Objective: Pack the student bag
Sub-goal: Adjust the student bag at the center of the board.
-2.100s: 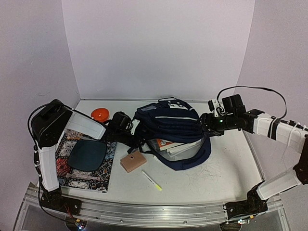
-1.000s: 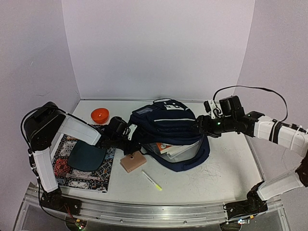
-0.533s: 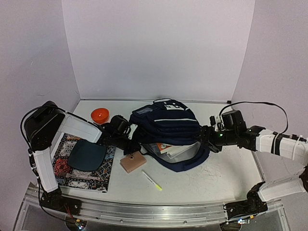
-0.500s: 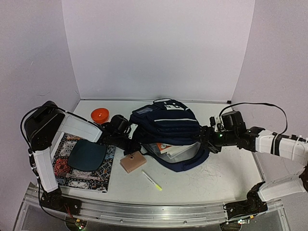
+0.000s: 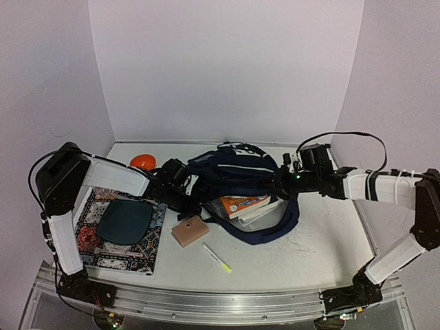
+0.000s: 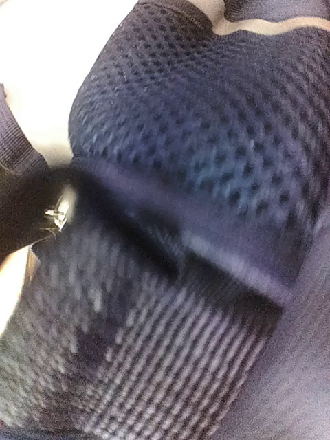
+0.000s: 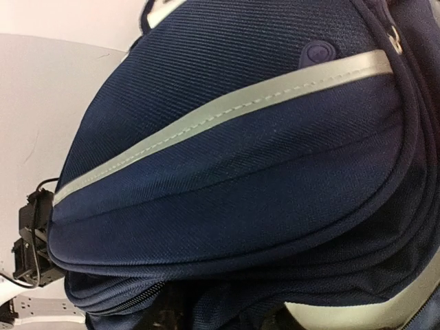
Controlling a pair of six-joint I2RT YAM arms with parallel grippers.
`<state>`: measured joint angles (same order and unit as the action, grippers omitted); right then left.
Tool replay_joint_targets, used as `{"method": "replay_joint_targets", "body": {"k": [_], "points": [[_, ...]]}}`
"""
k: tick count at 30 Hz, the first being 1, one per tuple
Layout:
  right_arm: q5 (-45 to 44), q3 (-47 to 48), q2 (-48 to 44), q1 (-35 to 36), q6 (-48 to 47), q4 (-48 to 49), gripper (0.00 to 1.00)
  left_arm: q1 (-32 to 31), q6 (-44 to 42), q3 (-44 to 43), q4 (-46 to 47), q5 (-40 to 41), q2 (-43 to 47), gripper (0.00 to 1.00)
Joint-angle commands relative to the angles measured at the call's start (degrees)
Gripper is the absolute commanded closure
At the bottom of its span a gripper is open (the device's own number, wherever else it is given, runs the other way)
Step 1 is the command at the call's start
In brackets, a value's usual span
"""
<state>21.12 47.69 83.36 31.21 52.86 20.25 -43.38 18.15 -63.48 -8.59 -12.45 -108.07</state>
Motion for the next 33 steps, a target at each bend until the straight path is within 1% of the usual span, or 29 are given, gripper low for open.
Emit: {"method": "replay_joint_targets", "body": {"k": [1,5,8,11,13,16,20,22,26,30,33], "points": [[-1.24,7.03,5.3,-1.53,-5.49,2.42,0.75,-1.27,1.46,-6.3,-2.91,1.97,-0.87,1.0],[-0.62,10.08,8.75,-3.98,-9.1,1.25,0.8,-1.27,4.33,-9.17,-5.04,3.49,-2.9,1.0],[-0.38,11.52,10.07,-5.36,-11.5,-0.46,0.83,-1.44,6.13,-9.62,-5.2,0.09,-3.38,1.0],[-1.03,9.77,8.3,-7.22,-12.65,-1.66,0.84,-1.74,7.31,-8.84,-5.31,-0.88,-2.24,1.0],[-2.12,7.36,6.13,-8.43,-13.45,-1.98,0.83,-2.03,9.82,-8.64,-5.24,-2.73,-1.47,1.0],[-3.19,6.18,4.67,-8.94,-15.73,-3.82,0.84,-5.01,12.86,-11.7,-5.13,-5.49,-3.06,1.0],[-2.54,5.87,5.24,-8.87,-16.23,-4.53,0.83,-10.56,14.86,-18.39,-5.09,-4.62,-7.15,1.0],[-3.62,5.37,4.68,-8.84,-16.53,-4.69,0.82,-12.02,16.14,-20.91,-5.16,-4.32,-8.91,1.0],[-5.16,4.69,3.75,-8.84,-17.42,-5.34,0.81,-12.72,21.49,-24.19,-4.61,-3.74,-9.85,0.99],[-6.03,4.04,3.6,-8.73,-18.19,-6.13,0.78,-14.8,20.27,-28.82,-4.65,-3.22,-10.29,0.93],[-8.15,3.53,1.63,-8.69,-19.26,-8.18,0.68,-14.11,21.05,-26.62,-4.78,-0.64,-9.08,0.9]]}}
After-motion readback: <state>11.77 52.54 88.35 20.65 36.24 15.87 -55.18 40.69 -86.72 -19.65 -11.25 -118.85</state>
